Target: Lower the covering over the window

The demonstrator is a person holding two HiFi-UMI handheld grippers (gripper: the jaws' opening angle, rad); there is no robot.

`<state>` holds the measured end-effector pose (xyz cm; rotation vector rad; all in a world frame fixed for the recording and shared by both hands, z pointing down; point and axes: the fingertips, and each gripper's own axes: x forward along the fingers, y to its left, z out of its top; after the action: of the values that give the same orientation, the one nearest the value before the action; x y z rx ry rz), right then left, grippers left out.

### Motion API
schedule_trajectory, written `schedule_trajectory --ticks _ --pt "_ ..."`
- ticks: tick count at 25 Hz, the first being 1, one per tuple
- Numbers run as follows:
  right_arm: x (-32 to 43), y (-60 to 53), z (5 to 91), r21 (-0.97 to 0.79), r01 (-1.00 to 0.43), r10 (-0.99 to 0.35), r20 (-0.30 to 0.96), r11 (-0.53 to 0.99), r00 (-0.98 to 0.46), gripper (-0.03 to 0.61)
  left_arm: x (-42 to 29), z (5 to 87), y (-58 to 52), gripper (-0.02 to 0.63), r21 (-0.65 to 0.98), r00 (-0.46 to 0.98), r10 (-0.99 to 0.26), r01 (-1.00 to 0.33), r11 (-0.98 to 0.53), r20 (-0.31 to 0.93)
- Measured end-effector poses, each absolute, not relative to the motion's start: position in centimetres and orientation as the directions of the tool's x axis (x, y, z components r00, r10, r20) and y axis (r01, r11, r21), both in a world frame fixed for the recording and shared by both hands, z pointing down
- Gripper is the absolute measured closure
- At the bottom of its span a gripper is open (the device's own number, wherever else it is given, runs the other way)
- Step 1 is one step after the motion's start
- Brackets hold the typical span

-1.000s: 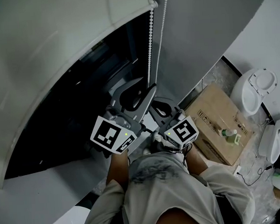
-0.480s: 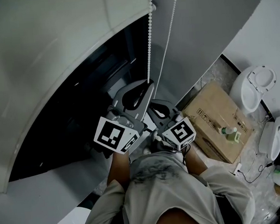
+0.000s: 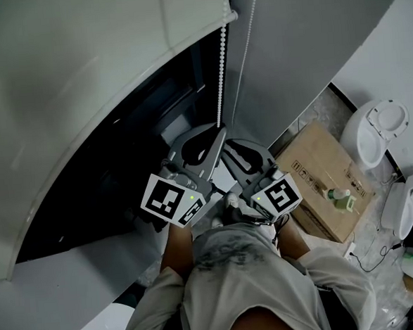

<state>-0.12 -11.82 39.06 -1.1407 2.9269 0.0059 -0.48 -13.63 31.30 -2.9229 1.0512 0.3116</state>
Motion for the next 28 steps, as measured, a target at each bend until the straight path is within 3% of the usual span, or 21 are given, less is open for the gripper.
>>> schedule_trajectory --ticks 7,28 --pt "1.2 -10.3 33.3 -0.004 -0.651 -0.643 -0.169 0.759 -0.747 0.468 -0.5 33.4 -13.5 0.598 0.049 0.749 -0.647 -0.647 -0.761 -0.141" --pt "0.0 -12.6 29.4 0.112 -0.644 -0.616 -0.207 0.757 -0.76 0.459 0.9 45.0 -12.4 0.598 0.153 0.763 -0.643 -0.644 -0.749 0.064"
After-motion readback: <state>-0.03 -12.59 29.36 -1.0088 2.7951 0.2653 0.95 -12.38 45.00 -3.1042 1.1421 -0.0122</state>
